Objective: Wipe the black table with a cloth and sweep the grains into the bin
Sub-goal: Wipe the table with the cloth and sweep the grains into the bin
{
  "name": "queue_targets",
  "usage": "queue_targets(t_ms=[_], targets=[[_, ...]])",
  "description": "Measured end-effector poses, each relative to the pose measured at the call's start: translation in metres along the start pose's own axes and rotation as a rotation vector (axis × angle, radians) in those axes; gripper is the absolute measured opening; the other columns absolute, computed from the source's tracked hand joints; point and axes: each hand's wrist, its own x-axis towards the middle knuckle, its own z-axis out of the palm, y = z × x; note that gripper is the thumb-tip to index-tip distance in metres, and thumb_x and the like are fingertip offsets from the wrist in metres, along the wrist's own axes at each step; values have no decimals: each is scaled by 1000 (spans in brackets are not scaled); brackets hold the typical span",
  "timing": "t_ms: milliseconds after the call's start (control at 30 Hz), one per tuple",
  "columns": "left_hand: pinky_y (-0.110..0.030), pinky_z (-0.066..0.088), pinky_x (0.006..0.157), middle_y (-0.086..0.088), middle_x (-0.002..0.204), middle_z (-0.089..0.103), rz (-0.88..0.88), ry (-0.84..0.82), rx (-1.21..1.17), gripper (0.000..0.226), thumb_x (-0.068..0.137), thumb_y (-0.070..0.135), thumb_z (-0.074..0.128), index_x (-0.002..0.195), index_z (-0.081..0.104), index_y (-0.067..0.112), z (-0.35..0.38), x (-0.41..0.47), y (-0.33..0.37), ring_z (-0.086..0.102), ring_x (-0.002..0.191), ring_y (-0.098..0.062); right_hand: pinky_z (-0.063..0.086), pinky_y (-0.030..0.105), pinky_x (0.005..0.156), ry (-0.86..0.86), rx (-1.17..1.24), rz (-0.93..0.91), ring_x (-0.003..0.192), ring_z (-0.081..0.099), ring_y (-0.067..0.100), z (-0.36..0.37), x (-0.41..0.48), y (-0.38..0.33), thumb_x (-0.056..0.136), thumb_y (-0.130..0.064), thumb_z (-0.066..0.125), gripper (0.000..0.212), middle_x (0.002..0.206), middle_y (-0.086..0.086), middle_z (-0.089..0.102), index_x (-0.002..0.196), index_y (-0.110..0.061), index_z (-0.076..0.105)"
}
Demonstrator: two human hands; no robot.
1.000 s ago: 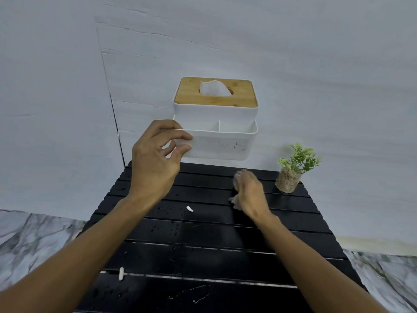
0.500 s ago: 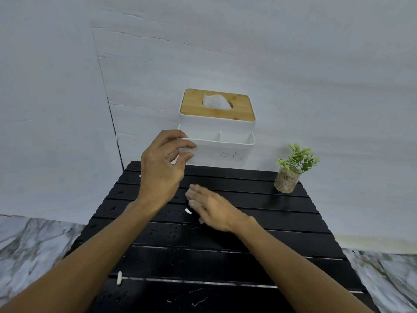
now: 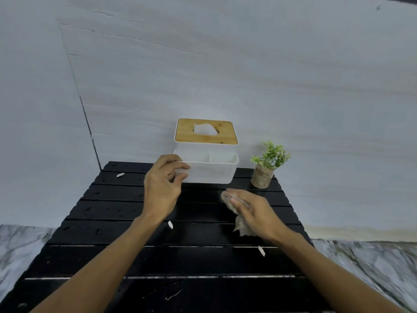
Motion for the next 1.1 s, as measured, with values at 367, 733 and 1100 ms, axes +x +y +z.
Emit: queue_targets(t_ms=[367, 733, 1100], targets=[[-30, 58, 81, 9, 105, 59, -41, -51, 69, 20, 81, -3, 71, 89, 76, 14, 35, -20, -38, 63, 99, -13, 37, 21, 113, 19, -193, 39, 131, 44, -12, -34, -24, 46, 104, -26, 53, 32, 143, -14, 53, 132, -21, 64], [-42, 59, 75, 13, 98, 56, -95, -140, 60, 22, 78, -4, 74, 74, 65, 16, 45, -16, -53, 62, 84, -16, 25, 5, 110, 0, -215, 19, 141, 36, -5, -29, -32, 47, 104, -29, 49, 34, 148, -15, 44, 137, -26, 60], [-38, 57, 85, 19, 119, 53, -48, -257, 174, 19, 77, 20, 80, 85, 64, 26, 23, -3, -42, 58, 104, -6, 30, 36, 120, -34, -352, 199, 152, 23, 15, -9, -32, 50, 105, -41, 41, 52, 166, -1, 22, 155, -29, 31]])
